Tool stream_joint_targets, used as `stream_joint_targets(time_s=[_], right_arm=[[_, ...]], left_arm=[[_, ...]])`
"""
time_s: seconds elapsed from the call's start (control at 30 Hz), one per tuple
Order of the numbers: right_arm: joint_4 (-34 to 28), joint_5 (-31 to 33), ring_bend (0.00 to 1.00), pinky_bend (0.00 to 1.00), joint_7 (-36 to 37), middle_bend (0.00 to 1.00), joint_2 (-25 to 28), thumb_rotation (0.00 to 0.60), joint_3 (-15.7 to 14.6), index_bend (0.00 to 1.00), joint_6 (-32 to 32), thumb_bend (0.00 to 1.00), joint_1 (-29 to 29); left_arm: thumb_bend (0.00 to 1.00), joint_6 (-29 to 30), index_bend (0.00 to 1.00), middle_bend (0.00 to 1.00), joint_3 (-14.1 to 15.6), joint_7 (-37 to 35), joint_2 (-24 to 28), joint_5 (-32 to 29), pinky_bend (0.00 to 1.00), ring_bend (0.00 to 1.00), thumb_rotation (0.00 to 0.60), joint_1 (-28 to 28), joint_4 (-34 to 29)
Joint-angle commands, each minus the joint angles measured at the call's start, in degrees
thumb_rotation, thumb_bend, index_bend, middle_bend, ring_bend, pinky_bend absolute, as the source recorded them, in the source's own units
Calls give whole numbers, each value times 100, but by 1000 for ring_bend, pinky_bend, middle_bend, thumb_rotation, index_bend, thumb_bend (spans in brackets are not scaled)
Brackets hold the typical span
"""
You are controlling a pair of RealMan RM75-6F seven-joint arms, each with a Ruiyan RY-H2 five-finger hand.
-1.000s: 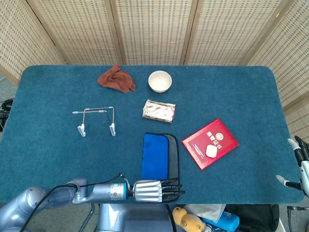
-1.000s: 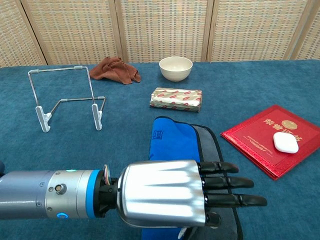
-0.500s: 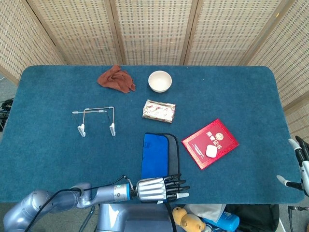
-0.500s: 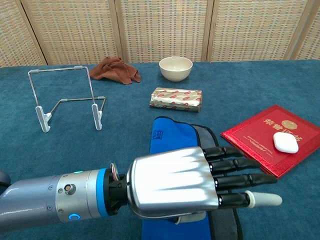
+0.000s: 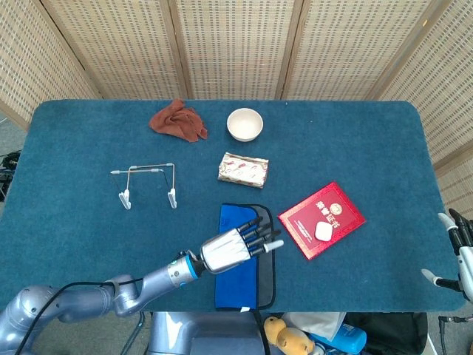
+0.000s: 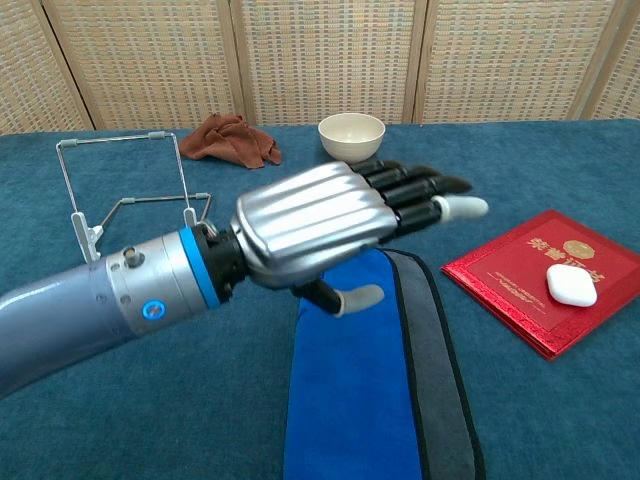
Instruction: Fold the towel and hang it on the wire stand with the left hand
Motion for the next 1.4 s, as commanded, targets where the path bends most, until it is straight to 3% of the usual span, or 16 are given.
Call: stream_joint_targets(time_s=[0.03,0.17,0.57,1.13,1.23,1.4], right_arm=[[-3,4,0,0,-20,0,-6,600,-1,0,-11,0,6],[-18,12,0,0,-78,0,-20,600,-2,0,-52,0,31],[6,111,0,0,-142,0,-53,600,13,0,-167,0,81],[65,226,0,0,-50,0,-46,600,44,0,-277,0,117],[77,243,0,0,-26,0,-42,600,50,0,-301,0,127],[71,238,0,0,-45,0,-46,600,49,0,-302,0,132]], left_arm=[[393,-576,0,0,-424,335,452,-747,93,0,600,79,-530],[395,-1039,0,0,-723,579,585,-1488,92,0,600,104,-572],[395,-1451,0,0,-1164,644,192,-2397,92,0,600,-74,-43],[372,-1722,0,0,-1390,1247,-450,-3396,113,6,600,-247,486],[344,-2041,4,30,-1362,1653,-395,-3754,155,82,600,-308,459],[274,-2261,58,330,-1375,1948,-334,-4179,385,422,600,-391,288]])
